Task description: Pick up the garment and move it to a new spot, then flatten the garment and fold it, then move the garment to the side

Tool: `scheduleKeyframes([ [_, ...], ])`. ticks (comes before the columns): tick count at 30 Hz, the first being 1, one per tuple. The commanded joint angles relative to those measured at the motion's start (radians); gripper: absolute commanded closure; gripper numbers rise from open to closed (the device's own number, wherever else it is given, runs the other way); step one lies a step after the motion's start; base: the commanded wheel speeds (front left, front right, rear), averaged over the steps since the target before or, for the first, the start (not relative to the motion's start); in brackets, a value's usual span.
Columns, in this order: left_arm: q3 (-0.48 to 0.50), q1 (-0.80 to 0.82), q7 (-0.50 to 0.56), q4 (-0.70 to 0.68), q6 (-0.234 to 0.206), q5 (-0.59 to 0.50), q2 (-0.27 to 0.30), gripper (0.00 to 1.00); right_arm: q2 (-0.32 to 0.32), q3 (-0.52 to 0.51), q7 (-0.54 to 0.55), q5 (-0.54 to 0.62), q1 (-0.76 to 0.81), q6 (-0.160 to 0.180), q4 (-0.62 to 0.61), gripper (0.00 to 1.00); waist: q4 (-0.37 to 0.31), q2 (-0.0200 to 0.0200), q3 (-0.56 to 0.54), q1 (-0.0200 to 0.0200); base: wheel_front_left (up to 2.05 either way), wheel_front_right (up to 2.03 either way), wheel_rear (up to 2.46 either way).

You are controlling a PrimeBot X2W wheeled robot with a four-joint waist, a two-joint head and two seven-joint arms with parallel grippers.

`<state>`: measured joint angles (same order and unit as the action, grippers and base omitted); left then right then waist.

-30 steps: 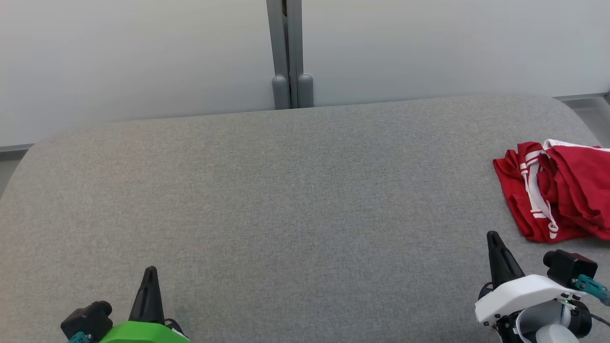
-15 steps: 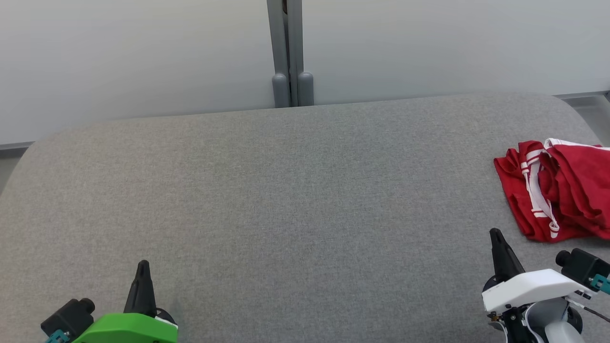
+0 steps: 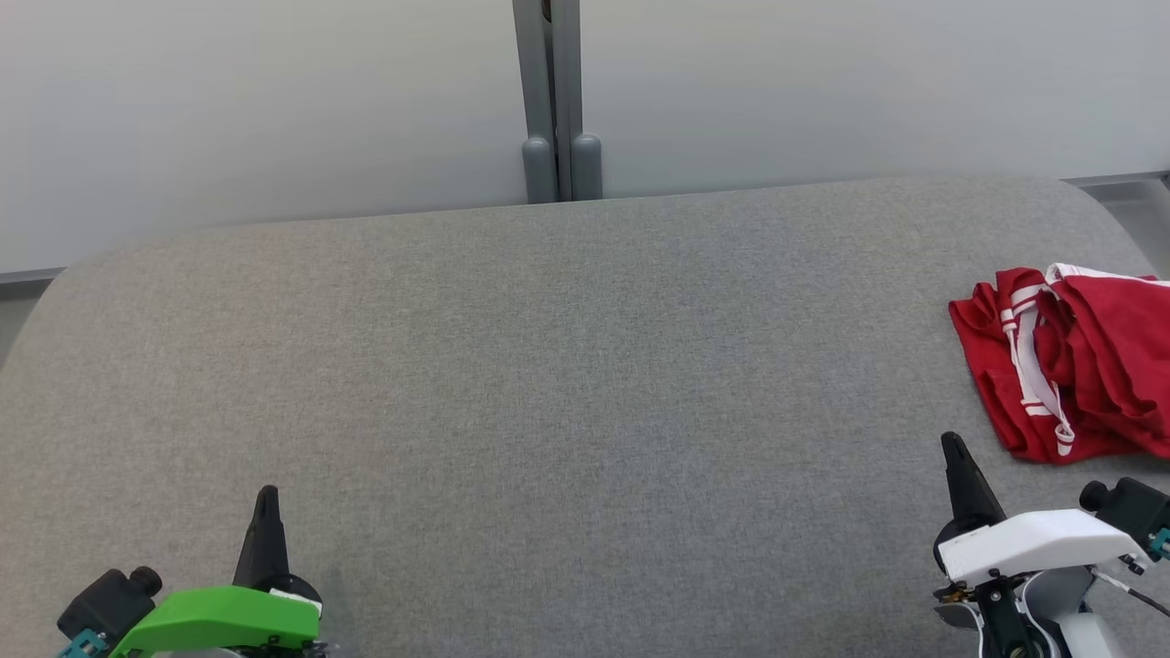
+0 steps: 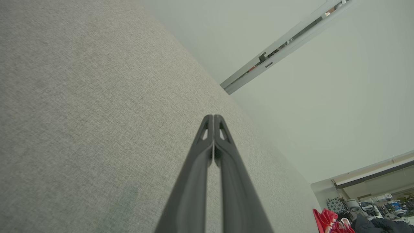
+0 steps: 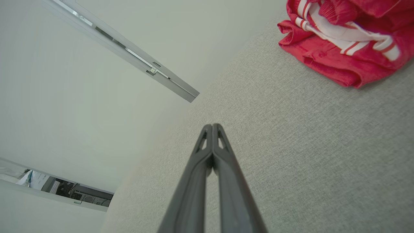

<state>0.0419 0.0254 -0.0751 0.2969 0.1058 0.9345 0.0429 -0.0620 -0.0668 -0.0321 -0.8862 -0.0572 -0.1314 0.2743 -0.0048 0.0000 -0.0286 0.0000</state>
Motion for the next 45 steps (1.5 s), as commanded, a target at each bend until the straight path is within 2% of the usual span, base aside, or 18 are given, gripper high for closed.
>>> scheduleKeyframes([
  [1,0.008,0.031,0.008,-0.015,0.006,0.028,0.006,1.00,-0.002,-0.005,0.006,-0.033,-0.028,0.000,-0.015,1.00,0.000,0.0000,0.001,0.0000,0.00,0.00,0.00],
  [45,0.050,0.071,0.126,-0.040,0.020,0.442,0.009,1.00,0.006,-0.033,0.097,-0.475,-0.046,0.000,-0.027,1.00,0.003,0.0000,0.018,0.0000,0.00,0.00,0.00],
])
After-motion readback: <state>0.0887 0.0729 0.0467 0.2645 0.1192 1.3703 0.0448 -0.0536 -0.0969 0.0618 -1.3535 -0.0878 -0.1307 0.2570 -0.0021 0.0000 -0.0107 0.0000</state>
